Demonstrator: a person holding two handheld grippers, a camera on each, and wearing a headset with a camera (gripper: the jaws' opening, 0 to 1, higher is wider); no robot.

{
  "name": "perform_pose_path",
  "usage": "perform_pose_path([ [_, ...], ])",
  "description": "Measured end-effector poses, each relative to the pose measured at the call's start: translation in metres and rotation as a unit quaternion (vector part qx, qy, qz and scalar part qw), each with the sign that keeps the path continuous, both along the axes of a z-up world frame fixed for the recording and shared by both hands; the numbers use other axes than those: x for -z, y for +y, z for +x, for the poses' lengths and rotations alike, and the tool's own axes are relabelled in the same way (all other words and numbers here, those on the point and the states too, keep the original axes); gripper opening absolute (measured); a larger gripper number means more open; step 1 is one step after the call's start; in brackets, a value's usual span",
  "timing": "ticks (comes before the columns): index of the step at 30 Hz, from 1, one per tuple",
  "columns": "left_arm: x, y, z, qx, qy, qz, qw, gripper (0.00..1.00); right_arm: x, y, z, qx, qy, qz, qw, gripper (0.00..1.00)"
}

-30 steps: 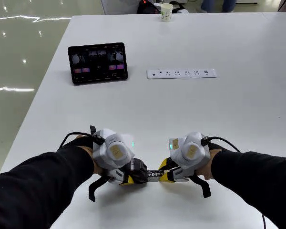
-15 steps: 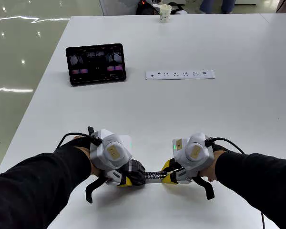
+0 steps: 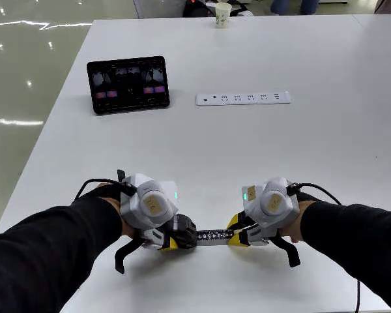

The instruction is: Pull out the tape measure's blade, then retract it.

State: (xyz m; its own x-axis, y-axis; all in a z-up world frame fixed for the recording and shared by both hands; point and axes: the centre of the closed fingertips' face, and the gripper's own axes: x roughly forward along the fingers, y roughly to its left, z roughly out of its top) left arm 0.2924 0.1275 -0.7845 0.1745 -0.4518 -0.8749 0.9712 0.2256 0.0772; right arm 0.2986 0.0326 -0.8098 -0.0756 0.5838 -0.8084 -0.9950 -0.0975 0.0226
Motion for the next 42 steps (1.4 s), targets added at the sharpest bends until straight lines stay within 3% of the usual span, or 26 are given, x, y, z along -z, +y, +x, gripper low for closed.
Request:
perform_pose_path([
  [42, 0.001, -0.001, 0.002, 0.001, 0.005, 0.005, 1.0000, 0.31, -0.001, -0.039, 0.002, 0.017, 0.000, -0.009, 0.9998, 0.10],
])
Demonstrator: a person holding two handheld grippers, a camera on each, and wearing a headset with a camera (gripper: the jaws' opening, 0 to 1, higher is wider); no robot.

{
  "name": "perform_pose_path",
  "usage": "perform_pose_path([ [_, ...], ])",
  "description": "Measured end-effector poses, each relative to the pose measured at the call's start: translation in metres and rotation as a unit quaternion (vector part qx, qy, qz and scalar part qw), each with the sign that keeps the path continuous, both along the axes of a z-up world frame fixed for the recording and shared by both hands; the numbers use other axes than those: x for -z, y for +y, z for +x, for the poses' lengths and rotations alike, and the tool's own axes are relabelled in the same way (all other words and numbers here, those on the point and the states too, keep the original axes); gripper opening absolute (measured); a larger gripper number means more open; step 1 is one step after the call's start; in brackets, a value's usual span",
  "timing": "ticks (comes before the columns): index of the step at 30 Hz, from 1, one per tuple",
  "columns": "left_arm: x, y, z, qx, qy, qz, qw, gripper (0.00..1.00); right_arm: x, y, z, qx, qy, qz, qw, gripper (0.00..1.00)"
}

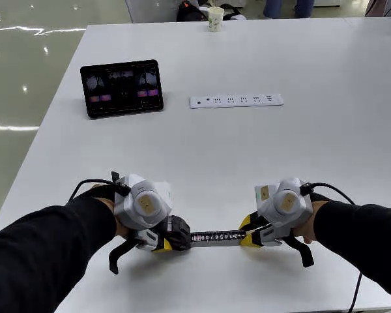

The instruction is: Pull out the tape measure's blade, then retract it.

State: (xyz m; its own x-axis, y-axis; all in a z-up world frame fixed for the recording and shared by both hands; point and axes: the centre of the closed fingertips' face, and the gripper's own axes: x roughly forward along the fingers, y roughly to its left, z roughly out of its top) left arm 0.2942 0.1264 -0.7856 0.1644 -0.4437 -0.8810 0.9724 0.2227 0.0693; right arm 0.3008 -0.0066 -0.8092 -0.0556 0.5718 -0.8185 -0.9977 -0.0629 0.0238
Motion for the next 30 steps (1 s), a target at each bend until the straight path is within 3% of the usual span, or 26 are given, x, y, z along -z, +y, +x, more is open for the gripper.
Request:
perform_pose_path([
  [30, 0.000, 0.000, -0.001, -0.002, 0.000, 0.001, 1.0000, 0.31, 0.001, -0.014, 0.002, 0.001, 0.001, -0.009, 1.0000, 0.10],
])
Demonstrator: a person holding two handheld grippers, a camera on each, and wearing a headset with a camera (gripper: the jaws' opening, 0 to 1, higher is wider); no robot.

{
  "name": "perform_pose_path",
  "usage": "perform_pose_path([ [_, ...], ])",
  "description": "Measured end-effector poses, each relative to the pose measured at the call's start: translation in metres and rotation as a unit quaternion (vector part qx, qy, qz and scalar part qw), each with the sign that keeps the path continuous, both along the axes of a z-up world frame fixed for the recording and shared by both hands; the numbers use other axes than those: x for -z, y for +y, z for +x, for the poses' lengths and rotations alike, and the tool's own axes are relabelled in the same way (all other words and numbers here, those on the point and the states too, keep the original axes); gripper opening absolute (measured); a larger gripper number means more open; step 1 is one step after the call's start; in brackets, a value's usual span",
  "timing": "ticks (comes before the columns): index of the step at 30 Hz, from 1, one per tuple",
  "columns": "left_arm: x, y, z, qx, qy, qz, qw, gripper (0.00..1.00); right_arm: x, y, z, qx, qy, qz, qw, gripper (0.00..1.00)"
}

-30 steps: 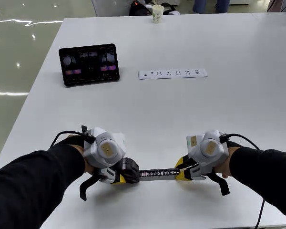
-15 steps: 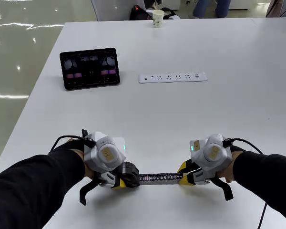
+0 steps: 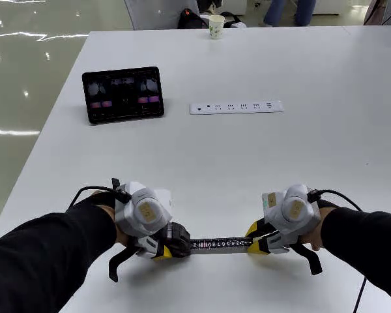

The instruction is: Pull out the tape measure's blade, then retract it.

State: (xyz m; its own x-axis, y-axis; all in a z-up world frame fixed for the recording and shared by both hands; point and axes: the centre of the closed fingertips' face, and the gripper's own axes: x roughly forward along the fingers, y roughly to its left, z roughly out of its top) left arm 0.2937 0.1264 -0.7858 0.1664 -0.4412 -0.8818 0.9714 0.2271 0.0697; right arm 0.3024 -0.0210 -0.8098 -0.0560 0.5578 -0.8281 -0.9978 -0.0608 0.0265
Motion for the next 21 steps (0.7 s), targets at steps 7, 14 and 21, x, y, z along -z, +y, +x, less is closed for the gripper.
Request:
perform_pose_path([
  [7, -0.0002, -0.0004, 0.0000, -0.001, 0.000, -0.001, 1.0000, 0.31, -0.0004, -0.0039, 0.0000, 0.002, 0.000, -0.001, 1.0000, 0.10],
  [14, -0.0003, -0.0004, 0.0001, -0.003, 0.000, -0.002, 1.0000, 0.31, -0.0011, -0.0042, 0.0006, 0.003, -0.001, -0.001, 1.0000, 0.10],
  [21, -0.0001, -0.0006, 0.0002, -0.003, 0.001, -0.003, 1.0000, 0.31, -0.0011, -0.0039, 0.0007, 0.003, 0.001, 0.000, 1.0000, 0.10],
])
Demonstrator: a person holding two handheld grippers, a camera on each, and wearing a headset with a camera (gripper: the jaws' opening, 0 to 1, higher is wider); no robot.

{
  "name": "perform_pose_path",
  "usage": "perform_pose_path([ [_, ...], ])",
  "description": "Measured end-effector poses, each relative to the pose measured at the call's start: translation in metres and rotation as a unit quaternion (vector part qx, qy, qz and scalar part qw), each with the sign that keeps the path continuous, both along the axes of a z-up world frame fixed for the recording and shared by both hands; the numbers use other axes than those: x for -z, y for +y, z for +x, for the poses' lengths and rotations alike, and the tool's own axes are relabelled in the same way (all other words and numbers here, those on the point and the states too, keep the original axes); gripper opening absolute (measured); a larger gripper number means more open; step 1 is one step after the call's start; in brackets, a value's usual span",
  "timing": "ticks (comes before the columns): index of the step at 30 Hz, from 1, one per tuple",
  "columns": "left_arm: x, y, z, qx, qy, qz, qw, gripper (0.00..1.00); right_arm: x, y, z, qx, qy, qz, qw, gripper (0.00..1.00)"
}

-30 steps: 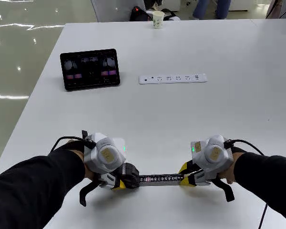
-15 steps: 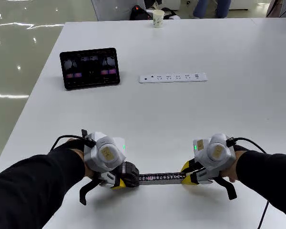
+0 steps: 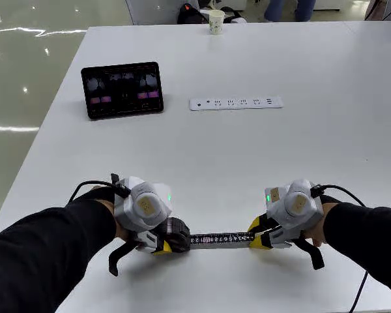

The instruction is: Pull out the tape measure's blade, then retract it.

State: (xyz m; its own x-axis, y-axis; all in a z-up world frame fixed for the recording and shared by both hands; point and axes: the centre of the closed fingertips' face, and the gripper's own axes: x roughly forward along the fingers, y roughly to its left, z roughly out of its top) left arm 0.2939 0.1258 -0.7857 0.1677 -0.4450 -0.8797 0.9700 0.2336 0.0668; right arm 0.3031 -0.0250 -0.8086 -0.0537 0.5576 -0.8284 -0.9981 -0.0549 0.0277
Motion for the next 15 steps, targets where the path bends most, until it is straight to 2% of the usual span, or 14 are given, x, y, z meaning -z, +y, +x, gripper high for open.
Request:
perform_pose_path([
  [15, -0.0005, 0.0007, -0.0007, -0.002, -0.001, -0.001, 1.0000, 0.31, 0.0011, -0.0070, 0.0011, 0.005, 0.002, -0.002, 1.0000, 0.10],
])
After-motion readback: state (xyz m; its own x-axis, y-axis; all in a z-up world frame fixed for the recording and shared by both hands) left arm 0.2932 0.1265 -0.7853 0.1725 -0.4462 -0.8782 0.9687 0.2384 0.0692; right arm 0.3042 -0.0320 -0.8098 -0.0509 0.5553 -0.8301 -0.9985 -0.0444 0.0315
